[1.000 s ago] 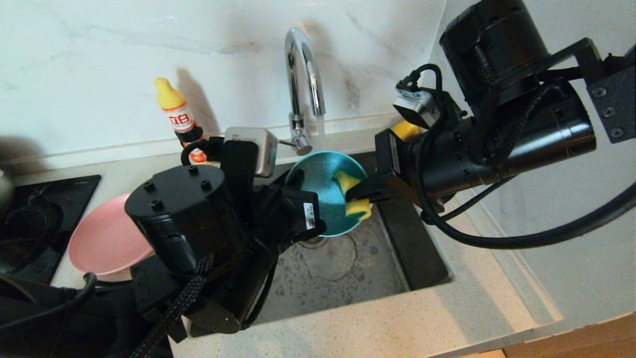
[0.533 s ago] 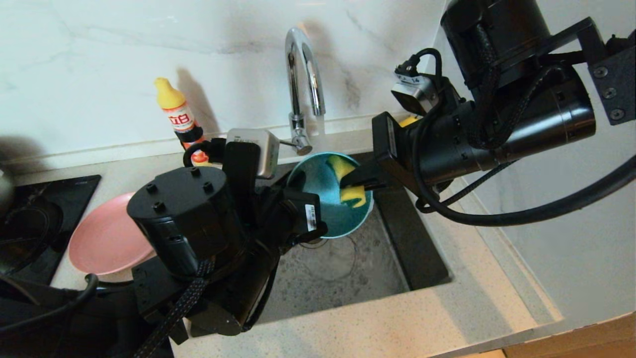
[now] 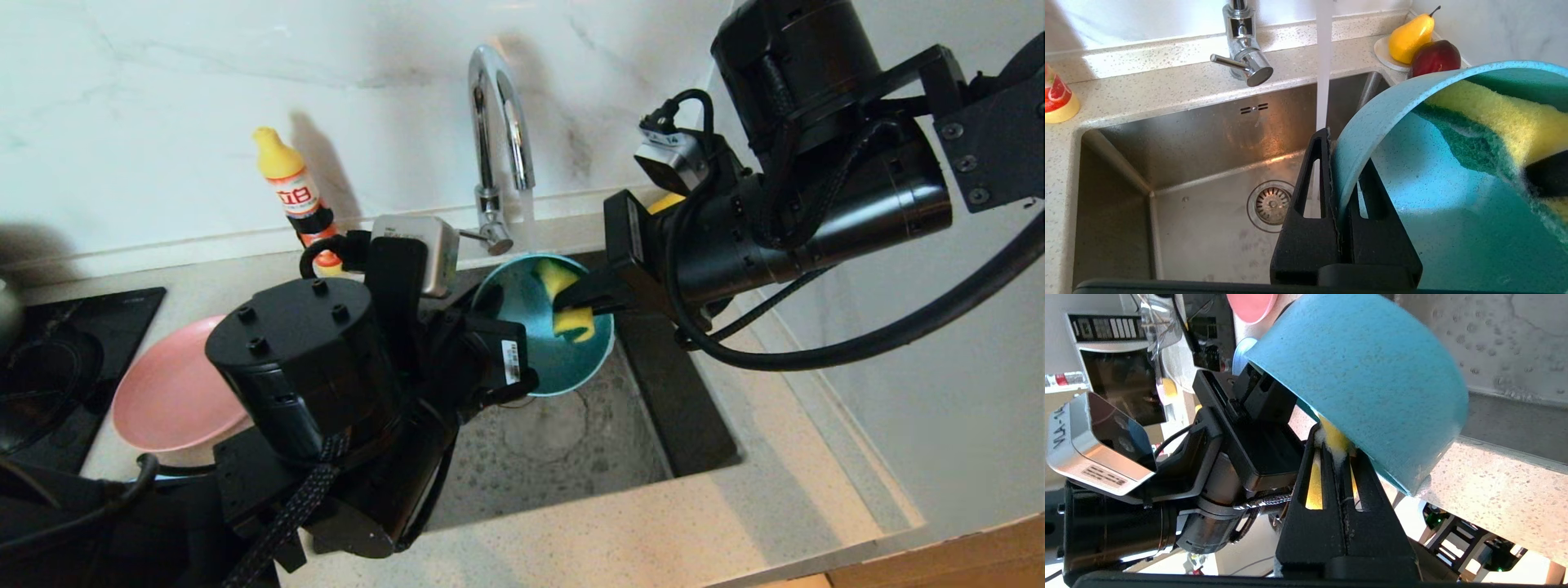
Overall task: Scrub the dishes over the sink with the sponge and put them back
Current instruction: Wipe the bowl
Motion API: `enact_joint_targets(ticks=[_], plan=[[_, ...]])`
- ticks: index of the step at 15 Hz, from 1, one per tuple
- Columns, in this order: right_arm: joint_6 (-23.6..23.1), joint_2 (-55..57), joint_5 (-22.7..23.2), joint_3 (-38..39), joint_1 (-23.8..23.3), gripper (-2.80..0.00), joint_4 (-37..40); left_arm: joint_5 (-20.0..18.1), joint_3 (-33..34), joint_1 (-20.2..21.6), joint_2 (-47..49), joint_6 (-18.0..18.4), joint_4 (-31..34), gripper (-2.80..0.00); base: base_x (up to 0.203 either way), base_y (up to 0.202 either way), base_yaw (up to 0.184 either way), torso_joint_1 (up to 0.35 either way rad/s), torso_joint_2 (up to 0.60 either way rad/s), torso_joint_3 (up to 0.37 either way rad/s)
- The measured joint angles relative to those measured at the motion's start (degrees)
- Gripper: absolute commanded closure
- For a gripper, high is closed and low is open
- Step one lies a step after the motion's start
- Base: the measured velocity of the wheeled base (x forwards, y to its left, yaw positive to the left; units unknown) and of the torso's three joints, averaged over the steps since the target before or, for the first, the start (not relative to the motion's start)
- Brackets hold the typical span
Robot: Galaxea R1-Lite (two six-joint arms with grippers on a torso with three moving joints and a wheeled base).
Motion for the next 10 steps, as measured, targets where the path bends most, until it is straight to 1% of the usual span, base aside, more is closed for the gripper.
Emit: enact_joint_targets(ticks=[10], plan=[[0.3,0.4,1.8,1.6,1.0,0.0,0.8,-0.1,-1.3,0.3,-1.7,-0.5,-0.1,0.0,0.0,0.0,0.0,0.0,0.0,0.0]])
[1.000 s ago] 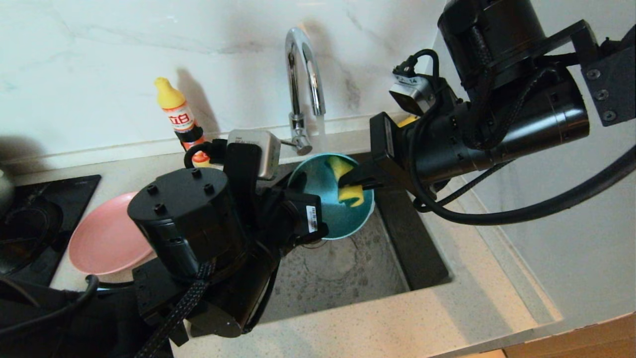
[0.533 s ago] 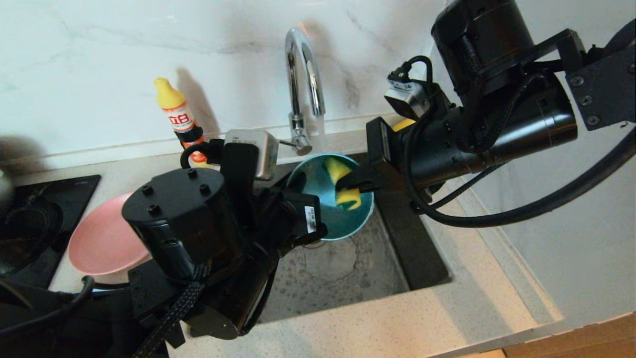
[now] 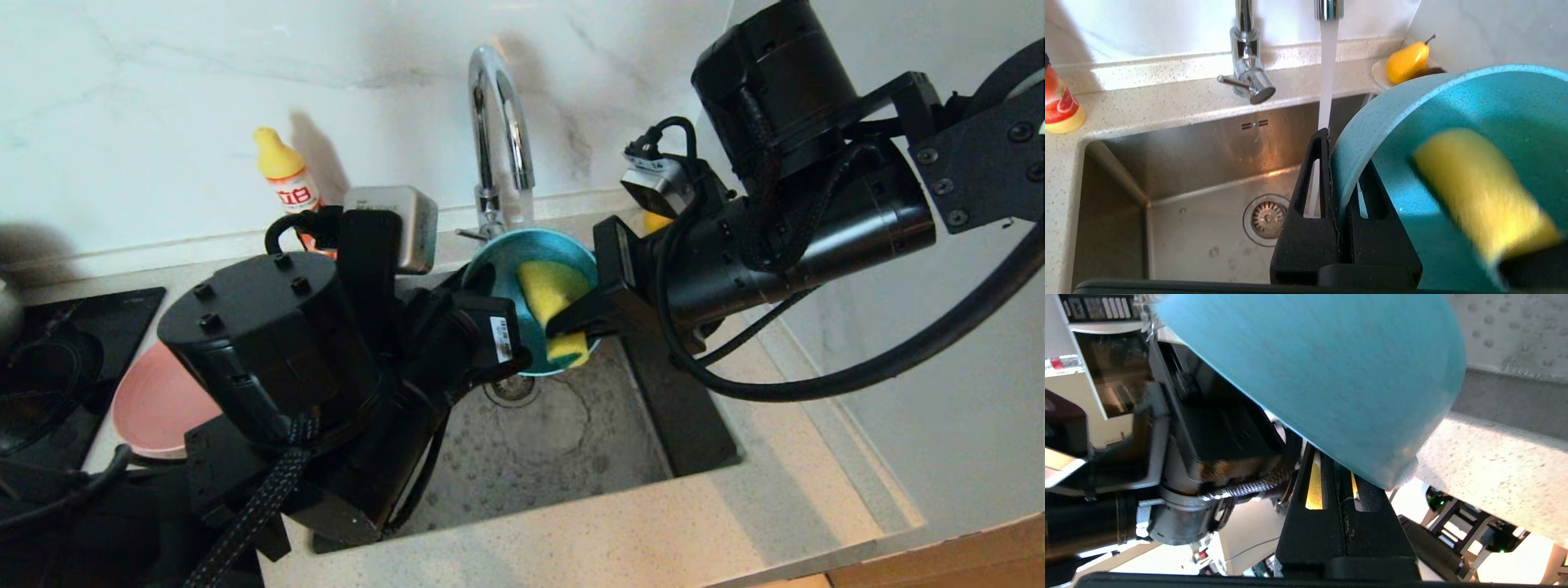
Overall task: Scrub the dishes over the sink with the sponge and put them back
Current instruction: Wipe the bowl
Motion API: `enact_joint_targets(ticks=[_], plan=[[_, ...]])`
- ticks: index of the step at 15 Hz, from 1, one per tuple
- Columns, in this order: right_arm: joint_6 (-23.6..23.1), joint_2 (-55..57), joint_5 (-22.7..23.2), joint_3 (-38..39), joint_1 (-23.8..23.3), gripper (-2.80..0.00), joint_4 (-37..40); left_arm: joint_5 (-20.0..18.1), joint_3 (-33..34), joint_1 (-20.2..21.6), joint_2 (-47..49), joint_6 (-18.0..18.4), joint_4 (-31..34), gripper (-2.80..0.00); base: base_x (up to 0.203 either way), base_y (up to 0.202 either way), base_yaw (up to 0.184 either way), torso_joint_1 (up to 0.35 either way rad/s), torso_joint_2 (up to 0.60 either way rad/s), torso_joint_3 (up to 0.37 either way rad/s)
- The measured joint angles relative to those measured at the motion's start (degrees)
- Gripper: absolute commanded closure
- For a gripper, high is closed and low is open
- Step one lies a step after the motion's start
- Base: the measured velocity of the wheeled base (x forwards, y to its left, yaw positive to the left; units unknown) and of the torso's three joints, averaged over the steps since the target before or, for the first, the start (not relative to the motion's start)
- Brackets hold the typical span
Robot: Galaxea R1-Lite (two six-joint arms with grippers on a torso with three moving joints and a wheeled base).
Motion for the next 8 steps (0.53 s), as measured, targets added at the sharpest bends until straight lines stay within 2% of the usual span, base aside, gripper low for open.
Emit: enact_joint_targets(ticks=[5,8], plan=[[0.3,-1.9,0.2,-0.8,0.0,0.0,-0.2,0.1,0.1,0.2,-0.3,-0.2,0.0,0.0,0.0,0.0,0.0,0.0,0.0,0.0],[0.3,-3.4,1.9,-1.2,-1.0,0.0,-0.5,0.0,0.4,0.2,-0.3,-0.1,0.0,0.0,0.0,0.0,0.0,0.0,0.0,0.0]])
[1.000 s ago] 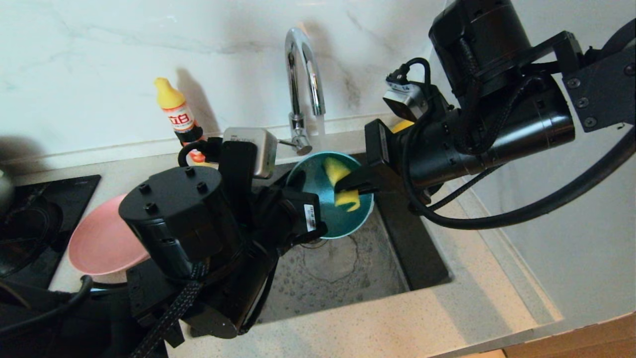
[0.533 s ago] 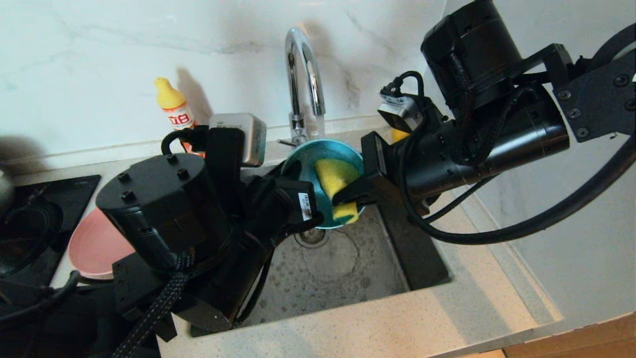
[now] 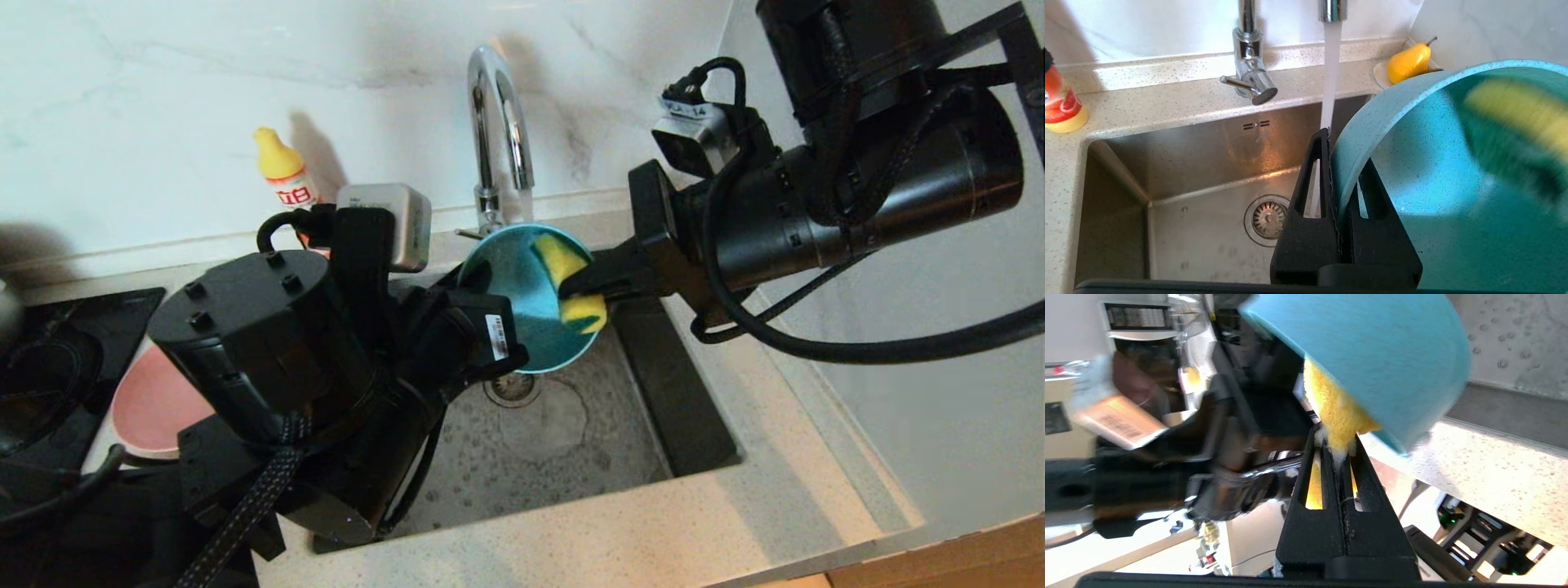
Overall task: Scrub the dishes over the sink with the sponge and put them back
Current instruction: Wipe the bowl
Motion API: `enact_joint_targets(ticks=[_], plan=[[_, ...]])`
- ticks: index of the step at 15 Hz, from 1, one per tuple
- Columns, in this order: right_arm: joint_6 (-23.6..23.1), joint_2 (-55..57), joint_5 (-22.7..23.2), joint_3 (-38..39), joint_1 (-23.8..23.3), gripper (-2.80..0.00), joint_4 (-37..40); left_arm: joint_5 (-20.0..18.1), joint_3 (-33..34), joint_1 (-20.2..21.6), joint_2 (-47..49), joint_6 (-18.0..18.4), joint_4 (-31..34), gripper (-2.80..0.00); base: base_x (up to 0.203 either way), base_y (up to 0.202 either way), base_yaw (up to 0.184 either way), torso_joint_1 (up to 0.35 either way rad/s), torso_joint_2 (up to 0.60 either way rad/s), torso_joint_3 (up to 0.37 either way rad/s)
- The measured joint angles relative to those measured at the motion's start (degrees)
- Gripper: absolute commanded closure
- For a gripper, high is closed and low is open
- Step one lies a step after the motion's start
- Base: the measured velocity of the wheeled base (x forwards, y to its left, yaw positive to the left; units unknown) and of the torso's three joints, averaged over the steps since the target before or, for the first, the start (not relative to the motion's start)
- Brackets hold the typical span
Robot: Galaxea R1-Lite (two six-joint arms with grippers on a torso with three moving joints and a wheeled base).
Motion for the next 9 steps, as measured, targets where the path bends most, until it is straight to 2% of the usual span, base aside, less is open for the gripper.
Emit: enact_joint_targets(ticks=[9], plan=[[-0.1,0.3,0.7,-0.1,-0.3,0.0,-2.1,-0.3,2.2,-0.3,0.2,0.2,-1.0,0.0,0.0,0.0,0.0,0.0,0.0,0.0]])
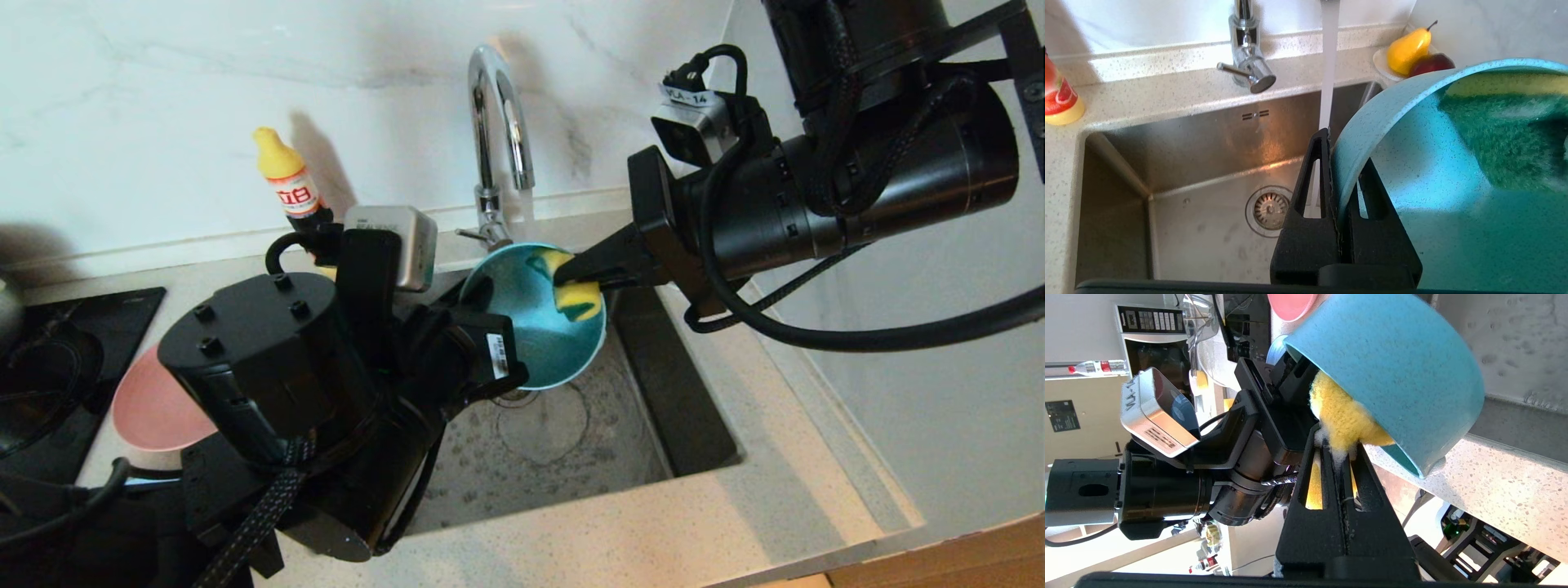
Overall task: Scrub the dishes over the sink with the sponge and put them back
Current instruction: Wipe the bowl
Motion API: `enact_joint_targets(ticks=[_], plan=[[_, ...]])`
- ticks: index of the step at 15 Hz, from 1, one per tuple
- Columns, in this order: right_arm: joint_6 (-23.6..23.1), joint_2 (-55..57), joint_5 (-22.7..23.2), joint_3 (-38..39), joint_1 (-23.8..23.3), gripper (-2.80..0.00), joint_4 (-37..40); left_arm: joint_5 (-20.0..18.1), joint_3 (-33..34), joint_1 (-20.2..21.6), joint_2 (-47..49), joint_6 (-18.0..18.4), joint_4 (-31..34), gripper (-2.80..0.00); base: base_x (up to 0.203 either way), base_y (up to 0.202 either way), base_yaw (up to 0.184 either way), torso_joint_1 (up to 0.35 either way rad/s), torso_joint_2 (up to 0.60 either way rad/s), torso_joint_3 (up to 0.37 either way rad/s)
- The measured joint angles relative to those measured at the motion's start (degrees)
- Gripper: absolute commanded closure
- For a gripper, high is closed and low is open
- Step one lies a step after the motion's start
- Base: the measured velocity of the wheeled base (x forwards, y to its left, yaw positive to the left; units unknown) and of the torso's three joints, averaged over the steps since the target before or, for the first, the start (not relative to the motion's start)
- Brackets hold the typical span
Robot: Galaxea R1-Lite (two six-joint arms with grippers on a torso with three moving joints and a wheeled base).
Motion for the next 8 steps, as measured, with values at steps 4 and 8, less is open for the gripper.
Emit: enact_joint_targets(ticks=[4,8], plan=[[0.1,-0.5,-0.2,1.3,-0.1,0.0,1.3,0.0,-0.4,0.2,-0.7,0.0,0.0,0.0,0.0,0.0,0.0,0.0,0.0,0.0],[0.0,-1.2,-0.2,3.3,-0.6,0.0,2.3,0.0,-1.1,0.2,-1.0,0.0,0.0,0.0,0.0,0.0,0.0,0.0,0.0,0.0]])
